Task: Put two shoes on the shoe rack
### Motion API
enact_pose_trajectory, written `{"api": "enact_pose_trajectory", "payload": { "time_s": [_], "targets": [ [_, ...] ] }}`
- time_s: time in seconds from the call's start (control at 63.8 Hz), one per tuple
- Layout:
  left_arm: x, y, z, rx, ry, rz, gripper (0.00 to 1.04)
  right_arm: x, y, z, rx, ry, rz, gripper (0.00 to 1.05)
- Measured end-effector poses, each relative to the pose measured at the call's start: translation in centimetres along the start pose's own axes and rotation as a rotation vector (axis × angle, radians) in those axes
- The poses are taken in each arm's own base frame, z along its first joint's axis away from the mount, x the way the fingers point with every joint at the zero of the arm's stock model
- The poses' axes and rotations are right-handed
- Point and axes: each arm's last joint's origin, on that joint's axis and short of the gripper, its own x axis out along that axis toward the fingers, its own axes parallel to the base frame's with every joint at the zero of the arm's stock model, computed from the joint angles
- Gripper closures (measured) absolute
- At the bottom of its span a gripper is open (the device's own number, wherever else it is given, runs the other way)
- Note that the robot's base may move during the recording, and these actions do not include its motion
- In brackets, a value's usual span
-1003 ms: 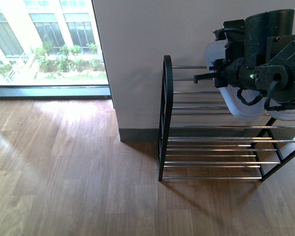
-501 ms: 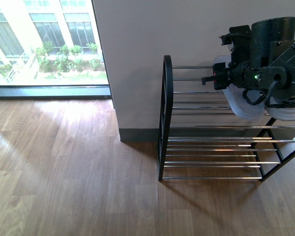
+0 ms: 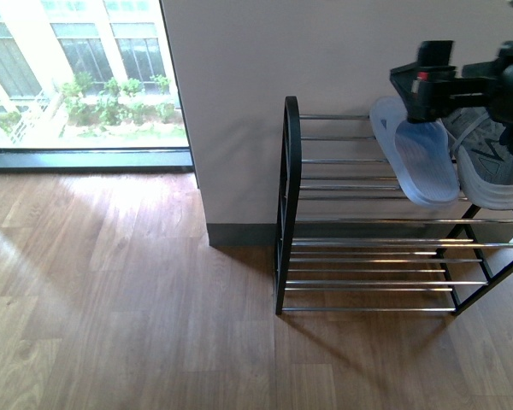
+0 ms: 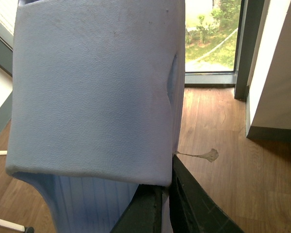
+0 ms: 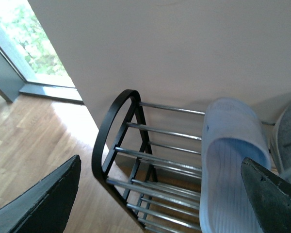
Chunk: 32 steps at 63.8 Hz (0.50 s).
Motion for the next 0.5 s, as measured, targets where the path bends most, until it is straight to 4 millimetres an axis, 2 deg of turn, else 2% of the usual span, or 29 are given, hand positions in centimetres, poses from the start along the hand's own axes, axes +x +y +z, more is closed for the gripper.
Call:
{"api": "enact_pose_trajectory", "payload": {
  "time_s": [0.157, 0.235, 0.329, 0.392, 0.486, 0.501],
  "targets": [
    [0.0, 0.0, 0.0, 0.000, 0.000, 0.000, 1.03, -6.1, -0.4, -1.0, 0.006, -0.089, 0.003, 0.09],
    [0.0, 0.0, 0.0, 0.000, 0.000, 0.000, 1.03, -7.2, -0.4, -1.7, 0.005, -0.111, 0.012, 0.09],
    [0.0, 0.0, 0.0, 0.000, 0.000, -0.001, 1.03, -7.4, -0.4, -2.0, 0.010, -0.112, 0.002, 0.09],
    [0.0, 0.0, 0.0, 0.000, 0.000, 0.000, 1.03, -7.9, -0.5, -1.9, -0.021, -0.178, -0.121, 0.22],
    [0.0, 0.0, 0.0, 0.000, 0.000, 0.000, 1.03, -8.6, -0.6, -1.9, -0.032, -0.213, -0.207, 0.36],
    [0.0, 0.0, 0.0, 0.000, 0.000, 0.001, 1.03, -8.9, -0.6, -1.9, -0.035, -0.218, -0.224, 0.41]
  ]
}}
